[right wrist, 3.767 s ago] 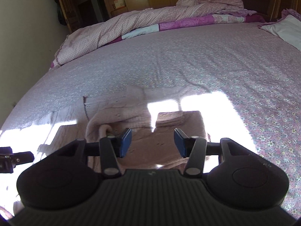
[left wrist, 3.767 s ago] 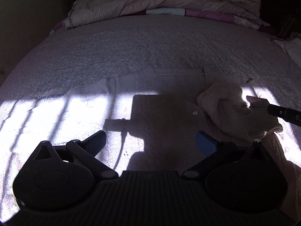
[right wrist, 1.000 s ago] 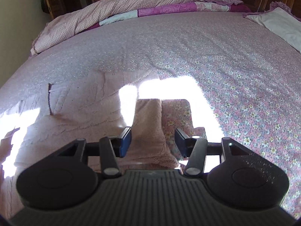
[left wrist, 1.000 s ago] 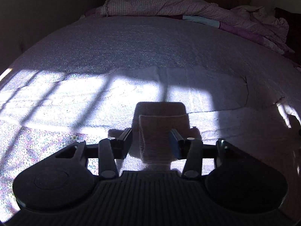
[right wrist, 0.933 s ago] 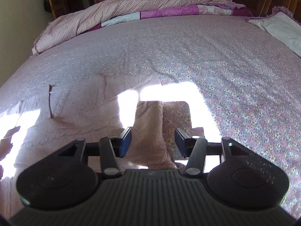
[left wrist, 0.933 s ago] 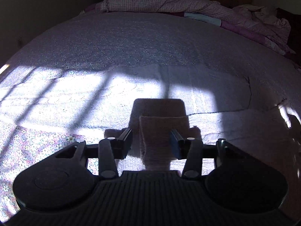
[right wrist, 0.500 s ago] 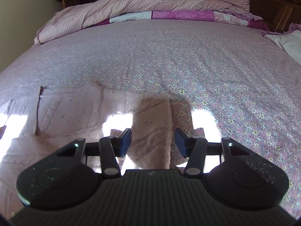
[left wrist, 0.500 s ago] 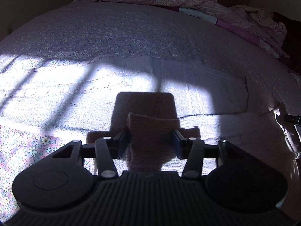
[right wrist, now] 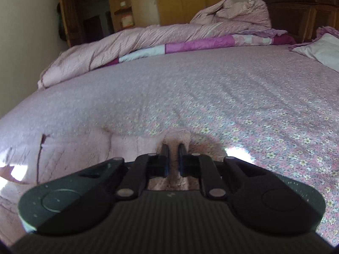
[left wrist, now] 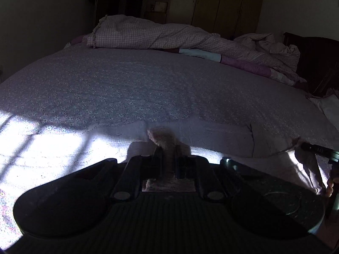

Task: Fold small clothes

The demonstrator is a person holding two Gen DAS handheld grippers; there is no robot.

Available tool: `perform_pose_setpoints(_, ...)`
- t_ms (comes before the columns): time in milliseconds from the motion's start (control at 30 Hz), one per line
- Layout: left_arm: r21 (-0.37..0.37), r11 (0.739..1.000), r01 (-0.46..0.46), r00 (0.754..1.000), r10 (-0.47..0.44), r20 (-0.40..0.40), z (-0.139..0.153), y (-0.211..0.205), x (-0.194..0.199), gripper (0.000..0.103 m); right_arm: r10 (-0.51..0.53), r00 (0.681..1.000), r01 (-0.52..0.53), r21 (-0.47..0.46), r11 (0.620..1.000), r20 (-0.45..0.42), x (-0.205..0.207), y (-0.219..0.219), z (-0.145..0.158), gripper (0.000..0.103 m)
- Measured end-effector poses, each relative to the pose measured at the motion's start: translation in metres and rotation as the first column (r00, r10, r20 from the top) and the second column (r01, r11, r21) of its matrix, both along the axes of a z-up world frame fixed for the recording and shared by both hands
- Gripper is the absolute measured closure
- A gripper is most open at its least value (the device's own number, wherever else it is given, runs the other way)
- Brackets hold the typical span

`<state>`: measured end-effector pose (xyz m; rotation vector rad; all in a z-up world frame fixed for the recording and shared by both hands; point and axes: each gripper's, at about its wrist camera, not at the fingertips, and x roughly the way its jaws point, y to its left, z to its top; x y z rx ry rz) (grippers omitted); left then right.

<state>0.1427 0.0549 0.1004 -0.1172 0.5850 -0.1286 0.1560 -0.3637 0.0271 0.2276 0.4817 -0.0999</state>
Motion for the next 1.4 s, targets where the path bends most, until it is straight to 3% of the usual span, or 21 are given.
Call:
perform_pose_setpoints(100,0.010,1.000,0.007,1.000,-0.006,-0.028,-0.004,-0.003,0.020,0.092,-0.061,0.998,0.061,0.014,0.998,-0.006,0.002,-0.009,-0.006,0.091)
perform_pose_setpoints(267,0.023,0.999,-0.039,0.981,0.042,-0.190,-0.041,0.003,0.054,0.090,-0.078,0.995,0.079,0.021,0.997,-0.068,0.012,-0.012,-0.018,0.088)
perform_pose_setpoints(500,0.074,0.992,-0.100,0.975,0.112,-0.192,-0.039,0.022,0.046,0.055,-0.070,0.993,0.066,-0.044,0.997,-0.099,0.013,-0.004,-0.015,0.079)
perform_pose_setpoints(600,0.076,0.993,-0.089,0.977,0.102,-0.189,-0.034,0.028,0.039,0.050,-0.069,0.992,0.062,-0.068,0.996,-0.110,0.007,-0.001,-0.006,0.077)
perform_pose_setpoints(767,0.106,0.991,-0.085,0.968,0.108,-0.228,-0.036,0.024,0.035,0.046,-0.030,0.992,0.021,-0.079,0.997,-0.119,-0.020,0.008,0.016,0.073)
perform_pose_setpoints(833,0.132,0.987,-0.096,0.959,0.127,-0.255,-0.042,0.022,0.037,0.046,-0.004,0.990,-0.005,-0.067,0.998,-0.142,-0.032,0.012,0.022,0.059)
perform_pose_setpoints(867,0.142,0.985,-0.101,0.956,0.135,-0.260,-0.045,0.021,0.038,0.044,0.015,0.988,-0.024,-0.060,0.998,-0.151,-0.039,0.015,0.024,0.058)
perform_pose_setpoints(1067,0.136,0.981,-0.139,0.946,0.172,-0.275,-0.045,0.027,0.037,0.040,0.088,0.970,-0.104,-0.061,0.993,-0.229,-0.057,0.029,0.010,0.057)
perform_pose_setpoints(1200,0.135,0.975,-0.176,0.937,0.208,-0.280,-0.033,0.036,0.027,0.040,0.105,0.967,-0.145,-0.161,0.976,-0.234,-0.055,0.041,-0.006,0.053)
perform_pose_setpoints(1300,0.137,0.967,-0.215,0.928,0.246,-0.279,-0.022,0.054,0.014,0.040,0.094,0.965,-0.127,-0.122,0.984,-0.246,-0.055,0.042,0.003,0.053)
perform_pose_setpoints(1400,0.177,0.946,-0.273,0.903,0.315,-0.292,-0.013,0.078,0.005,0.040,0.095,0.969,-0.115,-0.076,0.990,-0.228,-0.064,0.040,0.015,0.053)
